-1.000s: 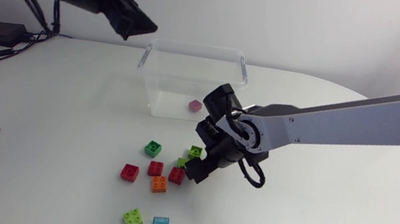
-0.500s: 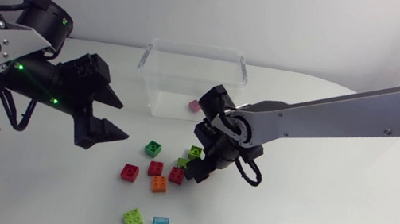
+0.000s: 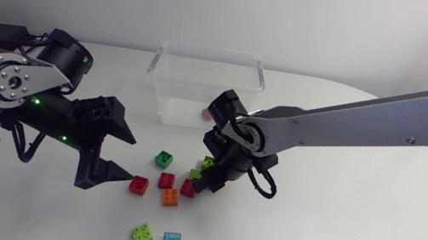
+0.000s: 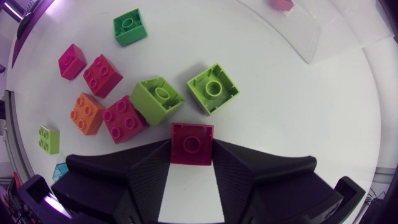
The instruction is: Place the duplo bricks in the container
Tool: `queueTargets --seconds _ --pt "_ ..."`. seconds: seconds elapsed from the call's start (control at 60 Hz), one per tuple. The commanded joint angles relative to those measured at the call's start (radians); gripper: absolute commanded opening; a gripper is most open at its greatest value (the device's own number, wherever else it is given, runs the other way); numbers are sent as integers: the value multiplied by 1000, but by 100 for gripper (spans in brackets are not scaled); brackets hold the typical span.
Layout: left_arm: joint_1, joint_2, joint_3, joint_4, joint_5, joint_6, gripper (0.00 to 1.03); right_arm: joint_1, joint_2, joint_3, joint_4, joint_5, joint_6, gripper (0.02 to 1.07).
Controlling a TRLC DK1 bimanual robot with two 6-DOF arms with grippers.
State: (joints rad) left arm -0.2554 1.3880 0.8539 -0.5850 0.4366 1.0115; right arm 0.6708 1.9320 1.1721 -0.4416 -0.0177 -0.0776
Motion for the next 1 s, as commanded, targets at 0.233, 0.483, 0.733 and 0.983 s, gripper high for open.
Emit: queueTargets --seconds 0.233,0.483,0.733,0.983 --pt "-22 95 -85 68 -39 113 96 -56 -208 -89 -60 -4 -13 38" --pt "-25 178 -98 149 -76 174 96 -68 -332 -68 -117 -4 -28 39" --pt "-44 264 -72 194 -99 199 96 -79 -373 -3 -134 -4 -27 39" --pt "-47 310 -55 205 -98 213 86 -114 -383 101 -152 -4 -34 39"
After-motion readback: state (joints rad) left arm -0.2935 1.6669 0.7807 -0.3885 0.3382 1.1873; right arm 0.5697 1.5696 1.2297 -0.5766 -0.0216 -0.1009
